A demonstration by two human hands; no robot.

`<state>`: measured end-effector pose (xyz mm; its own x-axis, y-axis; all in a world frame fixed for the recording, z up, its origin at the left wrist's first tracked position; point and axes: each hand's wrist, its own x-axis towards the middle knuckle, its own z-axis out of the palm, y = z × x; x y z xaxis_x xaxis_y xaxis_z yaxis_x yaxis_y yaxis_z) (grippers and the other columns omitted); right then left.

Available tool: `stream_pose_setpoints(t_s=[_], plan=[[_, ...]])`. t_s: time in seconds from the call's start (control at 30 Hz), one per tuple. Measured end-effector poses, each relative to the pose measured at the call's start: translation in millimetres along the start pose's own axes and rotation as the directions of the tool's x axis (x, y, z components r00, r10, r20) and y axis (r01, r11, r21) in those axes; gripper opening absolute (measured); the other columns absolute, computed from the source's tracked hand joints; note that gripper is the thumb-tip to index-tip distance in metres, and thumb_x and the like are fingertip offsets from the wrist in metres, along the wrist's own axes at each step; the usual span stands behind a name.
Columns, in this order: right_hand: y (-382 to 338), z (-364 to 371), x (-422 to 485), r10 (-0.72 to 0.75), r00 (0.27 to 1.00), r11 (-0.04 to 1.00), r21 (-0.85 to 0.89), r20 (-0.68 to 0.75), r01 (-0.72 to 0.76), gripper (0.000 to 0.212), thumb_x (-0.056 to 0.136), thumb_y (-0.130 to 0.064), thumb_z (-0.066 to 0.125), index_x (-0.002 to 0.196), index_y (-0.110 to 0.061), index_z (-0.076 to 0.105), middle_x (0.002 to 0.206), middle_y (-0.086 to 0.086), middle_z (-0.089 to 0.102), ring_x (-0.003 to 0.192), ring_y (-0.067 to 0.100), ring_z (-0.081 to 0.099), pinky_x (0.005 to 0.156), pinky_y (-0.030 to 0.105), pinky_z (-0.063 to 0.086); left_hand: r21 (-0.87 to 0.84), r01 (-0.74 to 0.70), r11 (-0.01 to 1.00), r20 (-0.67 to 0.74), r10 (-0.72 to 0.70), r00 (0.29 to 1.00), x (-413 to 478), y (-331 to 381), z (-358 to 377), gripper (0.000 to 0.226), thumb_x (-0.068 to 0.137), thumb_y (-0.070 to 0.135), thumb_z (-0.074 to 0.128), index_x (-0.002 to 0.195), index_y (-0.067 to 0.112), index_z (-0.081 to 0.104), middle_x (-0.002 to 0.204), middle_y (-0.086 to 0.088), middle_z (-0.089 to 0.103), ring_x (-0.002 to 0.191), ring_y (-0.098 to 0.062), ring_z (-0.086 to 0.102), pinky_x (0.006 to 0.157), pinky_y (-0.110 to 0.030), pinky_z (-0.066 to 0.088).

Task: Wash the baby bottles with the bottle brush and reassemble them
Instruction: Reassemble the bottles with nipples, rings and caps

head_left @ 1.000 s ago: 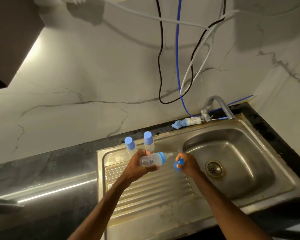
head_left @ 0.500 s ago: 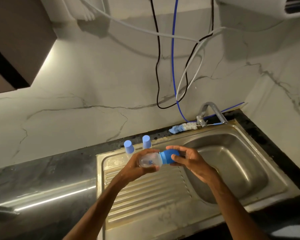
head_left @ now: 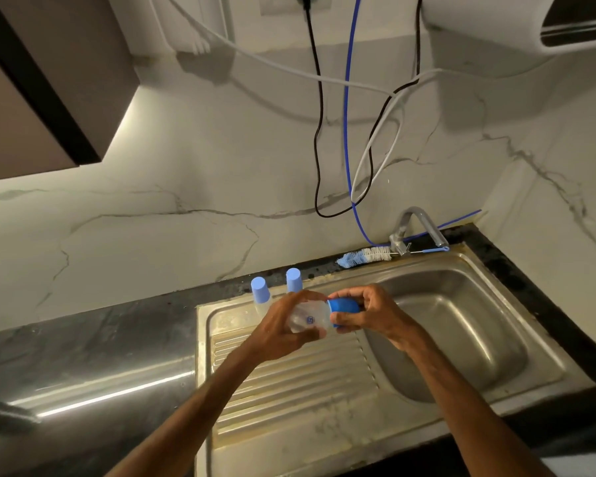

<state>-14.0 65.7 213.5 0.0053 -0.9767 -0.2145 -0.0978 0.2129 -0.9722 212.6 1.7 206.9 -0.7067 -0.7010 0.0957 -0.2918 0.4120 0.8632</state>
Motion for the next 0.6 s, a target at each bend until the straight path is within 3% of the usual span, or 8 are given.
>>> stream_pose_setpoints(t_s=[0.17, 0.37, 0.47, 0.53, 0.6], plan=[[-0.7, -4.4, 4.9, 0.031, 0.999, 0.999, 0.041, 0.019, -0.032, 0.040, 0.076, -0.014, 0.087, 0.114, -0.013, 0.073, 0.116, 0.012, 0.068, 0.102, 0.029, 0.072, 0.077, 0.037, 0.063, 0.049, -0.044, 0.998, -0.065, 0.047, 0.997, 0.9, -11.3, 8.6, 0.057, 0.086, 0.030, 0.082, 0.134, 0.038, 0.053, 0.120, 0.013, 0.061, 0.105, -0.005, 0.062, 0.078, -0.014, 0.051], [13.7, 11.5, 23.8, 0.140, 0.983, 0.914, 0.396, -0.119, -0.082, 0.050, 0.077, -0.014, 0.086, 0.124, -0.009, 0.067, 0.120, 0.019, 0.071, 0.108, 0.035, 0.071, 0.088, 0.040, 0.061, -0.023, 0.055, 0.998, -0.340, -0.059, 0.939, 15.5, -17.5, 25.4, 0.056, 0.074, 0.039, 0.091, 0.123, 0.034, 0.063, 0.116, 0.018, 0.067, 0.107, -0.005, 0.064, 0.081, -0.016, 0.052], [23.8, 10.7, 37.4, 0.128, 0.978, 0.963, 0.256, -0.167, -0.082, 0.050, 0.075, -0.017, 0.088, 0.120, -0.014, 0.066, 0.114, 0.009, 0.074, 0.102, 0.026, 0.074, 0.080, 0.036, 0.062, 0.031, 0.127, 0.991, -0.328, -0.110, 0.938, 26.6, -27.6, 34.2, 0.060, 0.070, 0.041, 0.093, 0.120, 0.029, 0.063, 0.110, 0.019, 0.065, 0.100, -0.002, 0.062, 0.076, -0.016, 0.050], [33.4, 1.5, 52.2, 0.079, 0.963, 0.997, 0.011, -0.260, -0.078, 0.053, 0.071, -0.022, 0.092, 0.117, -0.021, 0.065, 0.108, -0.002, 0.073, 0.097, 0.016, 0.072, 0.075, 0.024, 0.059, 0.154, 0.194, 0.969, -0.273, -0.147, 0.951, 32.6, -41.2, 39.3, 0.071, 0.069, 0.039, 0.093, 0.128, 0.024, 0.057, 0.115, 0.011, 0.062, 0.102, -0.005, 0.056, 0.081, -0.022, 0.045], [46.3, -10.2, 72.0, 0.004, 0.939, 0.969, -0.229, -0.344, -0.088, 0.057, 0.066, -0.022, 0.094, 0.115, -0.023, 0.064, 0.104, -0.008, 0.069, 0.094, 0.009, 0.067, 0.074, 0.016, 0.052, 0.259, 0.230, 0.938, -0.255, -0.164, 0.953, 36.2, -59.2, 43.9, 0.078, 0.074, 0.031, 0.091, 0.139, 0.015, 0.051, 0.129, -0.003, 0.060, 0.114, -0.021, 0.055, 0.090, -0.027, 0.042]])
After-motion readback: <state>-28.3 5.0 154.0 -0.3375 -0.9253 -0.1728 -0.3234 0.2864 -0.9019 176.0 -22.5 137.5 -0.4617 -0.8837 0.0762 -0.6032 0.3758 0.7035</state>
